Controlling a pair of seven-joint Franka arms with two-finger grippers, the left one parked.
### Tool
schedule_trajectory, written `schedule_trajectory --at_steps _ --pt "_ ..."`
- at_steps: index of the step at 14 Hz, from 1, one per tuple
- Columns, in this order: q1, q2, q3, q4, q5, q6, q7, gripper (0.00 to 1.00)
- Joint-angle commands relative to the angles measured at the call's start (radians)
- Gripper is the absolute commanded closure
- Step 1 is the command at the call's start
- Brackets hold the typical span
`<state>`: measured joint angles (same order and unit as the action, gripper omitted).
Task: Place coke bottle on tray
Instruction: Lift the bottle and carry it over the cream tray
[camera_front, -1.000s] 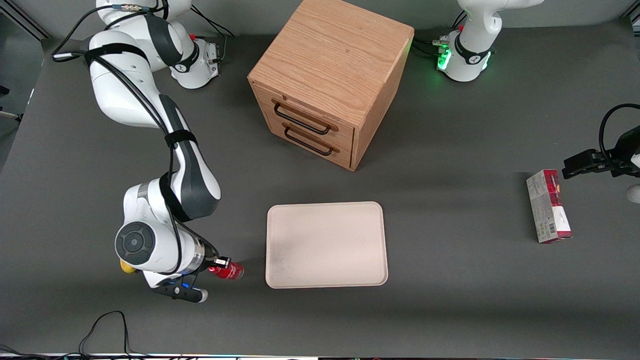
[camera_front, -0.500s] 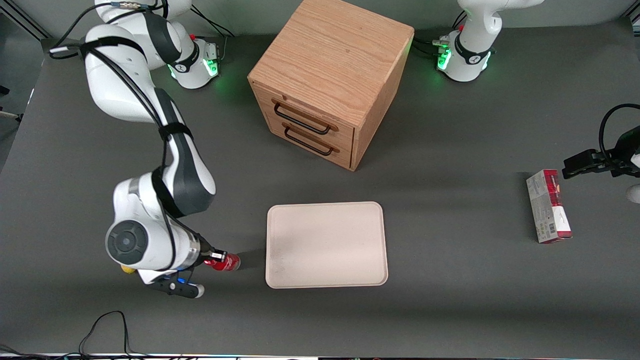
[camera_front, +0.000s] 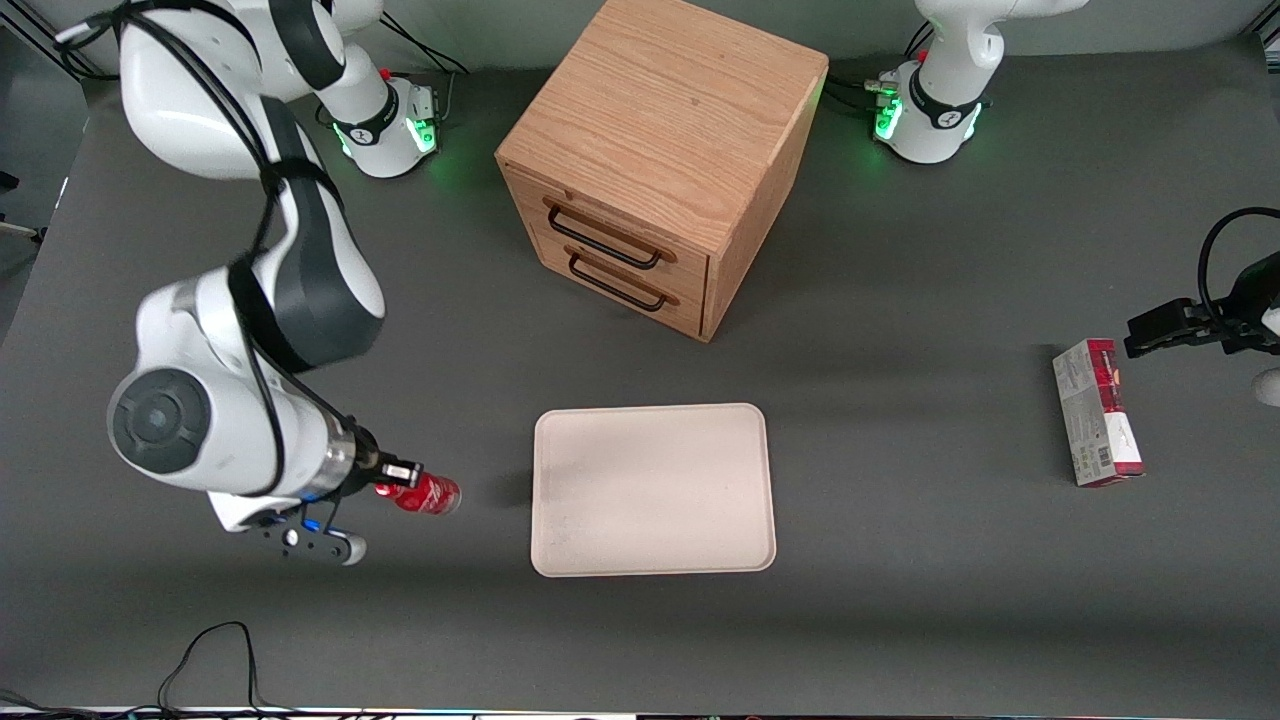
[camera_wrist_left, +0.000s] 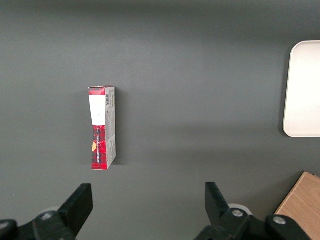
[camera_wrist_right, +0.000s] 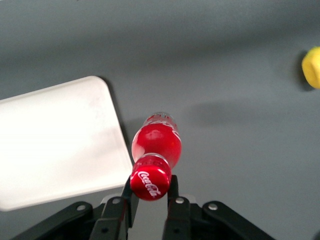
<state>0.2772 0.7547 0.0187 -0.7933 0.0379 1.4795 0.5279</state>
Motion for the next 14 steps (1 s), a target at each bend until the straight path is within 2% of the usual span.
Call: schedule_trajectory --at_steps 1,5,9,13,14 --pt "-0.029 -0.115 0.047 -0.009 0.002 -0.099 0.029 1.00" --pt "-0.030 -0.137 0.067 -0.009 0.008 -0.122 0.041 1.00" --pt "-0.024 -0.055 0.136 -0.010 0.007 0.052 0.168 1.00" --pt "0.049 0.046 0.126 -0.010 -0.013 0.217 0.251 1.00" --pt "0.063 0.070 0.125 -0.010 -0.041 0.247 0.271 1.00"
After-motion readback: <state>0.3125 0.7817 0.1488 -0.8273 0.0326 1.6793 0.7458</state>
